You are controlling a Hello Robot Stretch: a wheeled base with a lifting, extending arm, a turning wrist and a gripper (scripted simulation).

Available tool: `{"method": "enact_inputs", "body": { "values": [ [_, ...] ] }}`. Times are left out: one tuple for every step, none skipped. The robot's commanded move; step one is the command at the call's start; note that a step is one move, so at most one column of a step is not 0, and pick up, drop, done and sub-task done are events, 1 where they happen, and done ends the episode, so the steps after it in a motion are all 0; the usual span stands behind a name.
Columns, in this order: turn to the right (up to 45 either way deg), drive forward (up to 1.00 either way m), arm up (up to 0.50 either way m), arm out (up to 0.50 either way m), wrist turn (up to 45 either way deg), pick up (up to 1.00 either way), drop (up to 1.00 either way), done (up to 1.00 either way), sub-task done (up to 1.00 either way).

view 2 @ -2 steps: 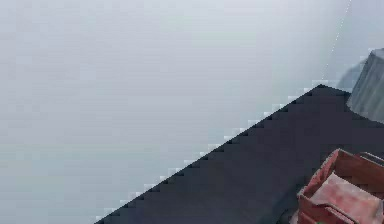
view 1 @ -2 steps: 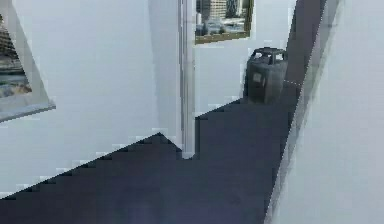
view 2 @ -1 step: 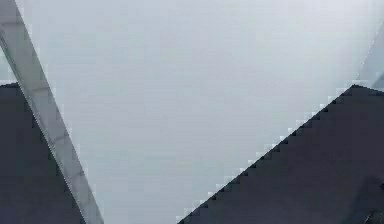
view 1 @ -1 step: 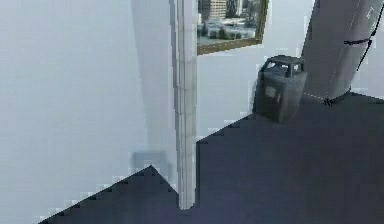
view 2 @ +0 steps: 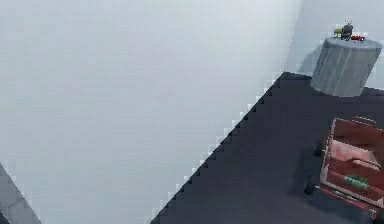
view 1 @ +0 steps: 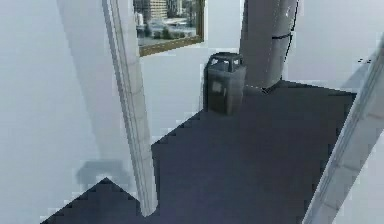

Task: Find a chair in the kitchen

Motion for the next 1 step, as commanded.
{"method": "enact_inputs", "body": {
  "values": [
    [0.0, 0.55, 0.0, 0.0, 0.0, 0.0, 0.0, 0.0, 0.0]
  ]
}}
